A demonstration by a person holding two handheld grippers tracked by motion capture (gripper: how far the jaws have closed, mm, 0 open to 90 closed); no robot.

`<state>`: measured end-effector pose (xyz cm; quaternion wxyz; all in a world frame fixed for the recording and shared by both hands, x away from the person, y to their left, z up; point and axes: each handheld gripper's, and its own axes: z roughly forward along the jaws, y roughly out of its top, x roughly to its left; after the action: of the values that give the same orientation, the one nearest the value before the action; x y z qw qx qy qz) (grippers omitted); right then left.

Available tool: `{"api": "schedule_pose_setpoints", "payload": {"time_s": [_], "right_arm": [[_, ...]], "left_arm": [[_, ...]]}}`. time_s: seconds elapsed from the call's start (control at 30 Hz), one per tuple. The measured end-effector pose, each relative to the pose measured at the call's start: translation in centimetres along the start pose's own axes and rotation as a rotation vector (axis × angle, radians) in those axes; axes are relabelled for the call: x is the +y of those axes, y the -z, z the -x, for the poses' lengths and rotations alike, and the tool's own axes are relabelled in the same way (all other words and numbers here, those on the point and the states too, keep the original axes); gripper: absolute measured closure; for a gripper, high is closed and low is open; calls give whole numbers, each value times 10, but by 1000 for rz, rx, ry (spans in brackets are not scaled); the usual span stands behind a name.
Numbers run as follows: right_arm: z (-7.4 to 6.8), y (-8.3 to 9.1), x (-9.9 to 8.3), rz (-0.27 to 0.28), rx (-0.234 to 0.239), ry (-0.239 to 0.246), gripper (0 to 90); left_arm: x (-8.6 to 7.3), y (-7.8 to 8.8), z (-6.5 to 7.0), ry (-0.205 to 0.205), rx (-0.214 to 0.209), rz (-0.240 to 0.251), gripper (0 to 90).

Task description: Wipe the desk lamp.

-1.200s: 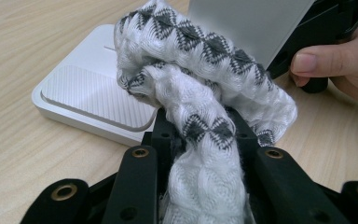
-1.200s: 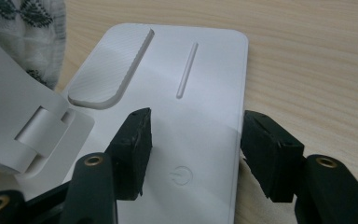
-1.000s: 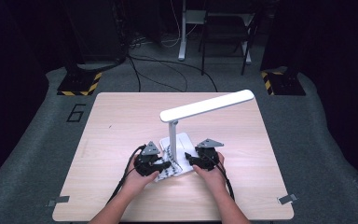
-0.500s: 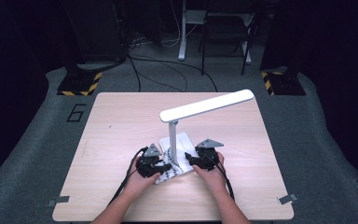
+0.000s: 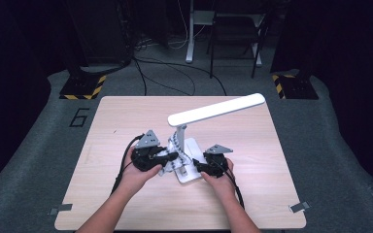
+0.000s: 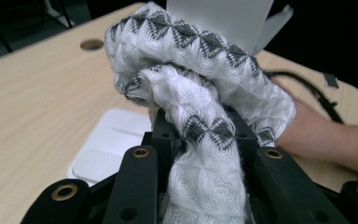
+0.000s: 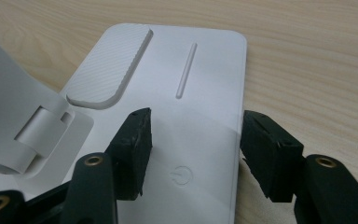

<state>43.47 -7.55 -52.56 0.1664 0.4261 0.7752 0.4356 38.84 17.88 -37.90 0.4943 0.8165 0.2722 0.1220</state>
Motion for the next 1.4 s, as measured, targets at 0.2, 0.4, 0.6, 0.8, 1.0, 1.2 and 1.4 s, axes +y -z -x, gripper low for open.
{"api": "schedule_pose_setpoints", "payload": {"time_s": [0.2,0.4,0.6,0.8,1.0,1.2,1.4], "right_arm": [[-1,0,0,0,-5,-11,429],[-1,0,0,1,-5,-8,430],[-1,0,0,-1,-5,-10,430],[-1,0,0,-1,-5,-7,429],[-1,0,0,-2,-3,-3,429],[-1,0,0,8,-4,-5,430],[-2,0,0,7,-6,-4,429]], "left_arm": [[35,25,3,-30,2,49,705],[66,45,11,-71,13,83,703],[52,36,8,-54,9,89,704],[29,19,5,-37,6,49,703],[-6,-7,1,2,-8,-22,702],[-43,-31,-7,53,-9,-76,701],[-73,-55,-14,80,-1,-165,700]]}}
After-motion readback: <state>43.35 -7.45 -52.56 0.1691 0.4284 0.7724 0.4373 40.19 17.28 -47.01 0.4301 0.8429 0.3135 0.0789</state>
